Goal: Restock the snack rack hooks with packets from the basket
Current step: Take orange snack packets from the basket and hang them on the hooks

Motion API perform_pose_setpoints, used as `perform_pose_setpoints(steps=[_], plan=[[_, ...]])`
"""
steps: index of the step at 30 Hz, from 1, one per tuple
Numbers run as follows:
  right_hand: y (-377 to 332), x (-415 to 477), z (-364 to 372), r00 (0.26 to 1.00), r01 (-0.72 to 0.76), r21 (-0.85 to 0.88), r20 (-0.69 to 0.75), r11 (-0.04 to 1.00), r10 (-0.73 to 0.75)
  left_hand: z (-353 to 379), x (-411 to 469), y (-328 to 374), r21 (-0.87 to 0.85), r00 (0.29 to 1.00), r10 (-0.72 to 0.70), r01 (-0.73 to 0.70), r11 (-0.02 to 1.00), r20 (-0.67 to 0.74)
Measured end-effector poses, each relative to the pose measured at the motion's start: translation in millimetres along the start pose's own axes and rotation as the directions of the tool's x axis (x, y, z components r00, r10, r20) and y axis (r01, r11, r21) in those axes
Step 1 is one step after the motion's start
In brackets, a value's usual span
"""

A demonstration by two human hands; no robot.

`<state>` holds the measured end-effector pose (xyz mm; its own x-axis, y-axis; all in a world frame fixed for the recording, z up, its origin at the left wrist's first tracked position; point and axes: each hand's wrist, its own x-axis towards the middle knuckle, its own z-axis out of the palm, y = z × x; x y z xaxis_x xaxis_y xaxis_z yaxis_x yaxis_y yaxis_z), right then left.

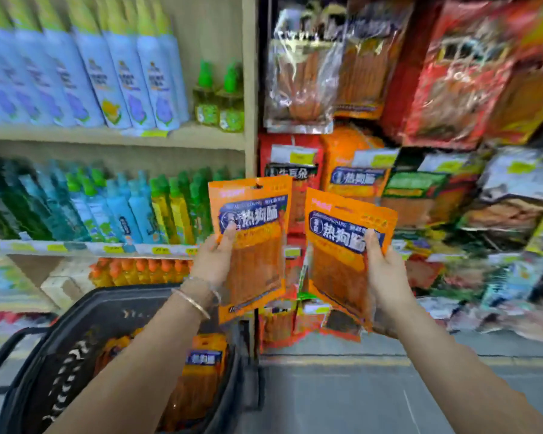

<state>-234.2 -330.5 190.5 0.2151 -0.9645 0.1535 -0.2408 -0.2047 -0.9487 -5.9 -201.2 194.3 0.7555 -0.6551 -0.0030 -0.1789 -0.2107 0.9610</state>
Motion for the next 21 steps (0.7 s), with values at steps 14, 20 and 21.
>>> perform_pose_setpoints(steps=[14,20,21], plan=[[-132,160,-103,0.971,0.19,0.184,-0.182,0.965,-0.156,60,54,177,-0.188,0.928,0.343,-0.366,0.911,-0.146],[-183,230,-99,0.981,0.171,0.206,-0.124,0.963,-0.147,72,94,221,-0.286,0.895,0.428,-0.447,0.848,-0.13],[-191,239,-98,0.978,0.193,0.179,-0.118,0.965,-0.173,75,101,226,-0.304,0.896,0.423,-0.443,0.844,-0.133]])
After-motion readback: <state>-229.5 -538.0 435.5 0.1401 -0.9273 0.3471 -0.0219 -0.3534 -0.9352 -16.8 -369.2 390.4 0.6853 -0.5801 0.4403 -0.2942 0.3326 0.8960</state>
